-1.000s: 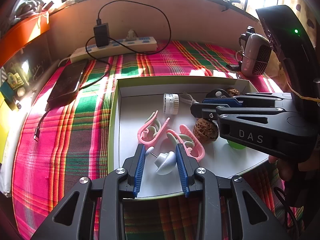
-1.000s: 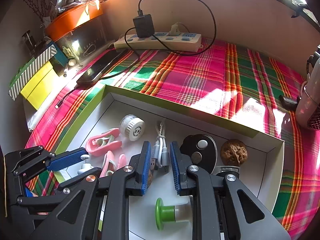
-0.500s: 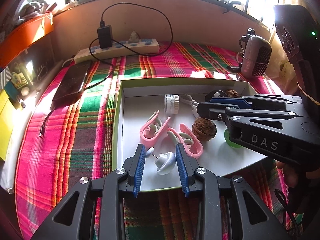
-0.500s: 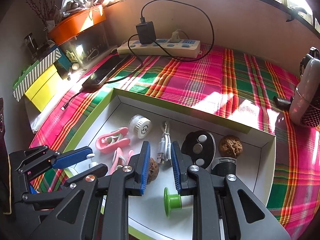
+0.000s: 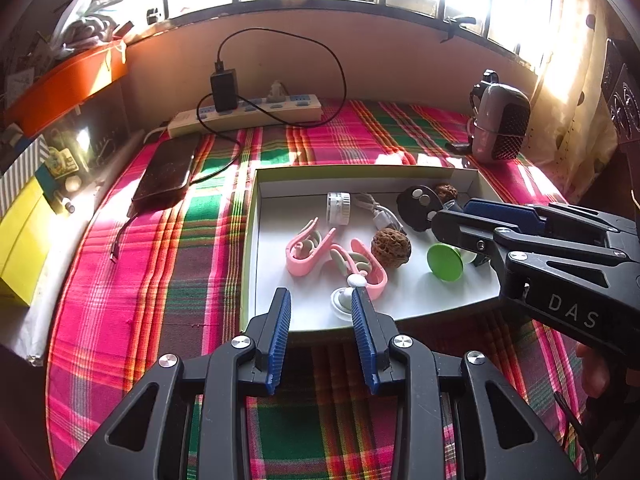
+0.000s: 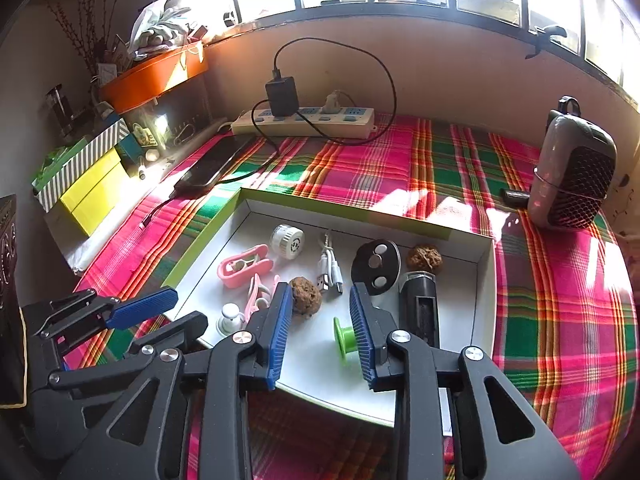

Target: Organize objects

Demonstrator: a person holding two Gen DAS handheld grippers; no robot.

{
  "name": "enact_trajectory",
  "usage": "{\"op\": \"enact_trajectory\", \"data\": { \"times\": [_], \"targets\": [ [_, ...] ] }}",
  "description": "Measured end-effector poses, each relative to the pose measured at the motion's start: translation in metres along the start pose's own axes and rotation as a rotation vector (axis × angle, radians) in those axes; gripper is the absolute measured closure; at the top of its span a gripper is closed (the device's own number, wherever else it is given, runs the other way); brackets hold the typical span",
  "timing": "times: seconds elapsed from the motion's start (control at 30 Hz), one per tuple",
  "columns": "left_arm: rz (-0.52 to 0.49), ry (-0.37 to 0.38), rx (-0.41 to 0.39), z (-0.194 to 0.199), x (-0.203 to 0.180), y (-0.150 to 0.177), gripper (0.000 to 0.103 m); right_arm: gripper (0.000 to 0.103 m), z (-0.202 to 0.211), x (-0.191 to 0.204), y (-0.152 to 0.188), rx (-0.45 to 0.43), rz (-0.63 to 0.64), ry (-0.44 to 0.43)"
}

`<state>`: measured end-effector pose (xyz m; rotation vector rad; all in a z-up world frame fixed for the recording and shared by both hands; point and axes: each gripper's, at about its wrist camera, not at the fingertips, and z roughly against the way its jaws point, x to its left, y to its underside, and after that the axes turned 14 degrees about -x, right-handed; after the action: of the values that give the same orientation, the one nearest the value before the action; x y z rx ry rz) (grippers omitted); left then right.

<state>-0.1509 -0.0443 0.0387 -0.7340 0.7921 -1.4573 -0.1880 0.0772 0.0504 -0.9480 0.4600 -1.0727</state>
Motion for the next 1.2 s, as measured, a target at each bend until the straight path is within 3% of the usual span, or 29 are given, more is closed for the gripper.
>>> {"op": "enact_trajectory", "data": {
  "times": [0.37,0.93,1.1,1.2],
  "targets": [
    [-0.014,-0.012,-0.029,0.030,-0.010,0.016,0.073,0.065,0.044,0.000,0.025,-0.025,-0.021,0.117],
    [-0.006,-0.055,0.056,0.040,-0.022,0.062,0.073,0.064,0.062,-0.010,0.089,0.092,-0.054,0.256],
    [-0.009,-0.057,0.075,0.039,-0.025,0.071,0.073,0.053,0.067,-0.014,0.103,0.111,-0.064,0.281],
    [-0.001,-0.056,0.069,0.042,-0.024,0.072,0.073,0.052,0.071,-0.015,0.105,0.108,-0.068,0.297]
  ]
}}
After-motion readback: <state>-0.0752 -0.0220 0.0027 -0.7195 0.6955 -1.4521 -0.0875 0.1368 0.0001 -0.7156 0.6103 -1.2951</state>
